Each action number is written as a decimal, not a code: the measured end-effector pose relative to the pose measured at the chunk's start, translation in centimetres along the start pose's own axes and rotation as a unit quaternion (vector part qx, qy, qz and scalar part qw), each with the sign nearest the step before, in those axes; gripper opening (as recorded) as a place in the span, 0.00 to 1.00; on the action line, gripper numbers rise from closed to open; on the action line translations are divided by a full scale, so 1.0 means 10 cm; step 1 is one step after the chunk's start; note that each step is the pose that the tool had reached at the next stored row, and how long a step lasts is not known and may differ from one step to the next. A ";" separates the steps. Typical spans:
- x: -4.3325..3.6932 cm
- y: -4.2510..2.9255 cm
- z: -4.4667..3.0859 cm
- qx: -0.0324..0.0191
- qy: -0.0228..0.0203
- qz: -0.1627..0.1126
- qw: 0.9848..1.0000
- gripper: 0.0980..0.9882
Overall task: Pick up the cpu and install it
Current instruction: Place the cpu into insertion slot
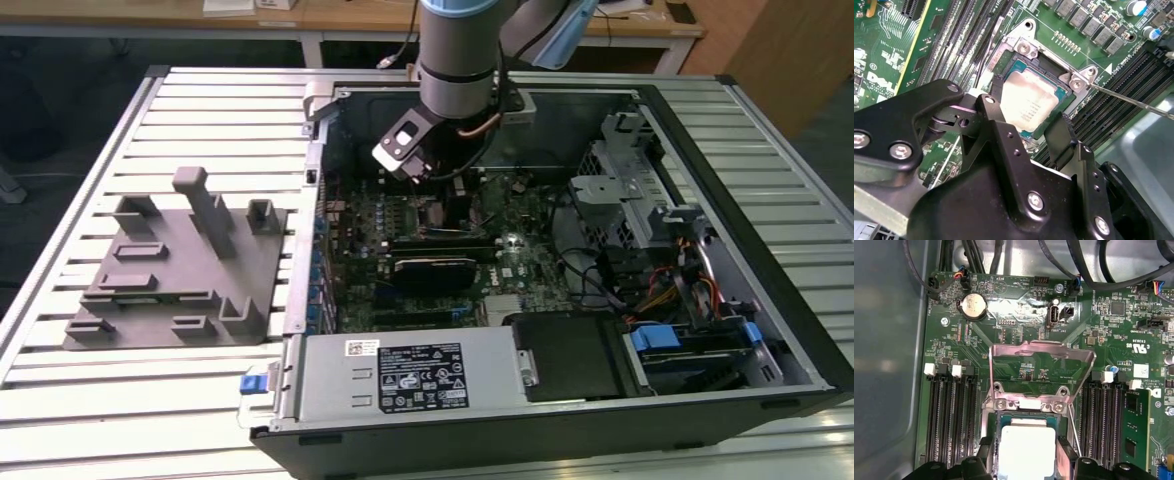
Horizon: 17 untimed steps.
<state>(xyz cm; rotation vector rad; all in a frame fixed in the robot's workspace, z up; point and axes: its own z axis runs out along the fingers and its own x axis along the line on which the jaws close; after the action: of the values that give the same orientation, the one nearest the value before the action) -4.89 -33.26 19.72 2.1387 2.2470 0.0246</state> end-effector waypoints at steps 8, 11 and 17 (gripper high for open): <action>-0.002 0.000 -0.006 0.000 0.000 0.000 1.000 0.58; -0.002 0.000 -0.006 0.000 0.000 0.000 1.000 0.58; -0.003 0.002 -0.049 0.000 0.000 0.000 1.000 0.58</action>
<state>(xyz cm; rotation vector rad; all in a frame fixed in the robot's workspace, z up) -4.88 -33.28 20.21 2.1392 2.2467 0.0250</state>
